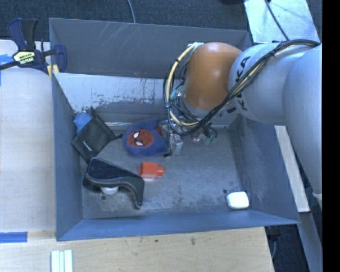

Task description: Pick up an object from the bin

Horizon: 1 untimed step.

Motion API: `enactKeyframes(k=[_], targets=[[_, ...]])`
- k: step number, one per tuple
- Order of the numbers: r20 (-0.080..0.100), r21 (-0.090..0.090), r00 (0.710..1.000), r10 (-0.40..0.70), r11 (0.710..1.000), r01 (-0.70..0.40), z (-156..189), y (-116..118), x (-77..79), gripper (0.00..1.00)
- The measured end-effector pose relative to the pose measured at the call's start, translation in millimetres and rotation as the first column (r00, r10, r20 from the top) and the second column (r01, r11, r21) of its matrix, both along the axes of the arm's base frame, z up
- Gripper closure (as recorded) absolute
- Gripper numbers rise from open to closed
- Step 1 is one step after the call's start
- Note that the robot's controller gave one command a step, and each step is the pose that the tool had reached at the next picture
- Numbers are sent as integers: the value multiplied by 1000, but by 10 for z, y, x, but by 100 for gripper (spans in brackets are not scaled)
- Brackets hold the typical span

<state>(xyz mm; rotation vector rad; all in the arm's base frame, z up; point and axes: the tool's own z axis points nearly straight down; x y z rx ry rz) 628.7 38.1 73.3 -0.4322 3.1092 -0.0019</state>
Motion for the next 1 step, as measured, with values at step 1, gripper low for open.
enactKeyframes(k=[1], targets=[[-7, 1, 1000, -2, 1000, 2, 130, 2, -12, 100]])
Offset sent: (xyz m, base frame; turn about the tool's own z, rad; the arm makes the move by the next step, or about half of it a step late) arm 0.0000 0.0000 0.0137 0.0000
